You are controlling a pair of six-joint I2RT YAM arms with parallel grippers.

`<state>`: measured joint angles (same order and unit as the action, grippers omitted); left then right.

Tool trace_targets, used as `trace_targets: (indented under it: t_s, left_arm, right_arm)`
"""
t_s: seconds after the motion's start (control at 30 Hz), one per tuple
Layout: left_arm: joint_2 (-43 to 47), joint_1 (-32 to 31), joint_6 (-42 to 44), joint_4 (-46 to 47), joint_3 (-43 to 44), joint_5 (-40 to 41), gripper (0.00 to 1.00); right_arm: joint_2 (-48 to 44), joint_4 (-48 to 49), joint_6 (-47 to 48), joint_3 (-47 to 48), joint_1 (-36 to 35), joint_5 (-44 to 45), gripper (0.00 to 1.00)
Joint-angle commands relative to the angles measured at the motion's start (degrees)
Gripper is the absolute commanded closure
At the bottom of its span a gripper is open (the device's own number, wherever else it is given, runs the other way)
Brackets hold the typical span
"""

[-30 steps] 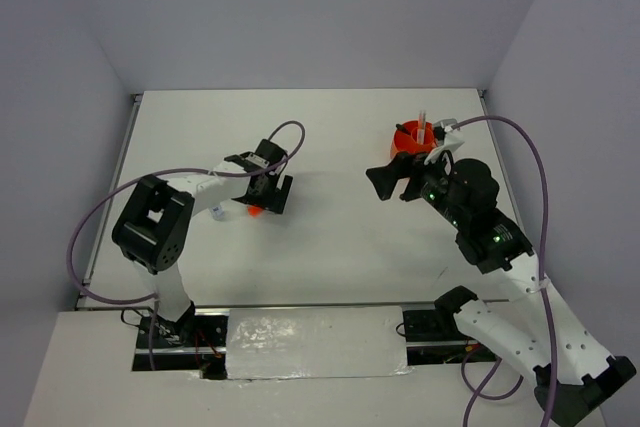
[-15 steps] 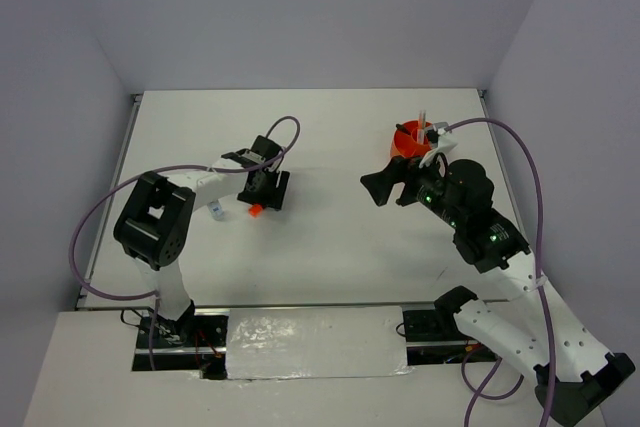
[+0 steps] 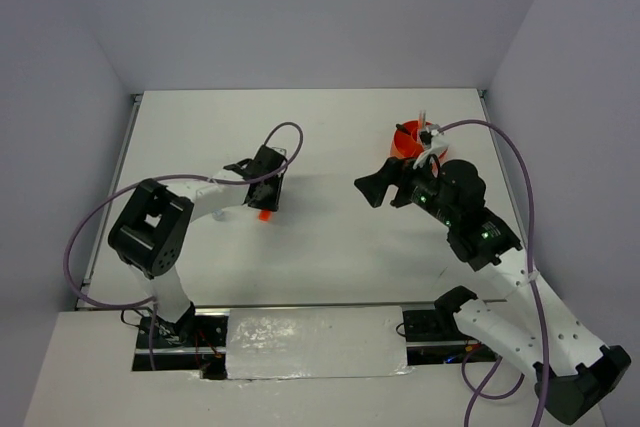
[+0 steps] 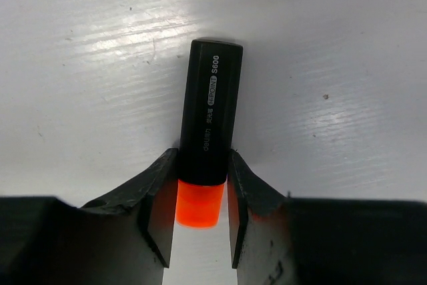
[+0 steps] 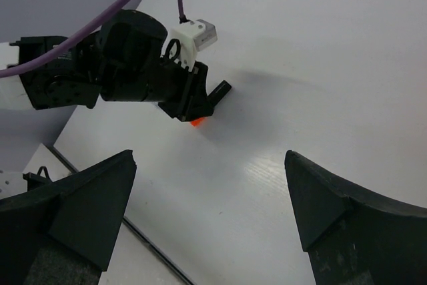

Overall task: Sort the stationery into containers
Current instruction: Pick up the pen from the center of the board.

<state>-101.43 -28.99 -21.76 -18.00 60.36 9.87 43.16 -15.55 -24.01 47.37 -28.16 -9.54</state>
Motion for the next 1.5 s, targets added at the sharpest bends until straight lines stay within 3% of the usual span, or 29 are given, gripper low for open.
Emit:
trace_targets:
  t_s: [0.0,0.27,0.43,0.73,1.03,1.13,1.3,1.47]
  left_arm:
    - [-1.59,-2.99,-3.81,-2.4,-5.68,-1.7,0.99]
    - [19.58,-13.52,-5.23,3.31,-9.29,0.15,1.0]
    - [29.25,-20.22,-2.76,12.45,-11.75,-1.43,1.0]
    - [35.51,-24.18,-2.94,19.84,-12.64,-3.71,1.0]
    - [35.07,-24.53,-2.5,20.9,-10.17,-6.26,1.0]
    - [35.51,-24.53,-2.5,21.25,-10.0,-6.88,1.0]
    - [35.95,-24.53,-2.41,21.69,-10.0,-8.11,1.0]
    - [36.12,-24.62,-2.41,22.39,-10.35,-9.43,1.0]
  right_arm:
    - [1.4,4.82,-2.09,-1.49,-0.23,-2.06,0.0]
    - [3.16,12.38,-11.73,-6.05,-0.23,2.59,0.0]
    - [2.72,19.15,-17.12,-8.88,-0.4,5.76,0.0]
    - [5.27,22.05,-21.52,-9.58,-2.07,3.4,0.05]
    - [11.33,22.75,-20.99,-9.49,-10.94,5.85,0.14]
    - [12.39,24.07,-21.69,-10.2,-12.0,6.46,0.21]
    - [14.15,25.65,-21.61,-9.85,-12.79,5.85,0.46]
    - [15.38,26.1,-21.17,-8.88,-13.06,5.32,0.6]
